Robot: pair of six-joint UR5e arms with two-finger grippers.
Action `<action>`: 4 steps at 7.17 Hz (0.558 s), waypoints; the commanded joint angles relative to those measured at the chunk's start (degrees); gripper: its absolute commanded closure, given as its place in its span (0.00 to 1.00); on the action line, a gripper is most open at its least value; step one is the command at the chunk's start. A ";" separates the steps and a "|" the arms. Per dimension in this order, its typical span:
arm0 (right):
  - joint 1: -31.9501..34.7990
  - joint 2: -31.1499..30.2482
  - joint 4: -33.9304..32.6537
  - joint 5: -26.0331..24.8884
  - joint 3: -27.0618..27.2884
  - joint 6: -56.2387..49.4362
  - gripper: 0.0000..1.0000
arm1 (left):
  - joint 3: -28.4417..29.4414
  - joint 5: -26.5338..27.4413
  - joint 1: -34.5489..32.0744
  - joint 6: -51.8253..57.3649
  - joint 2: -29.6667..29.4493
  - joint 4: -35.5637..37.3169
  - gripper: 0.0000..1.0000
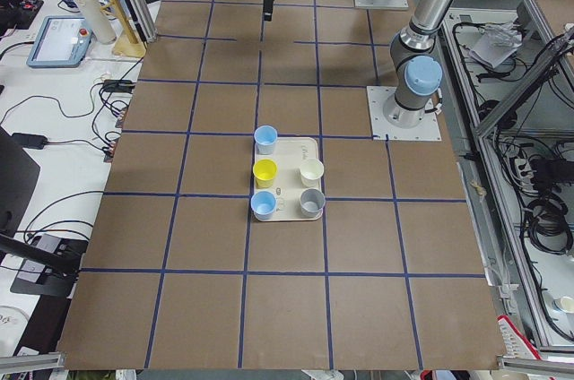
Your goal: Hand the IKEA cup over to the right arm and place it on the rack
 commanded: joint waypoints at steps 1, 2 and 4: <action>4.25 -6.77 10.56 -1.75 -0.05 9.92 0.00 | 0.51 0.11 -0.57 -0.17 0.28 -1.68 0.00; 7.85 -8.19 11.11 -3.42 0.04 13.82 0.00 | 0.51 0.02 -0.57 -0.17 0.10 -1.68 0.00; 15.67 -8.99 13.56 -3.43 -0.05 21.19 0.00 | -0.19 -0.07 -0.57 -0.25 0.63 -1.50 0.00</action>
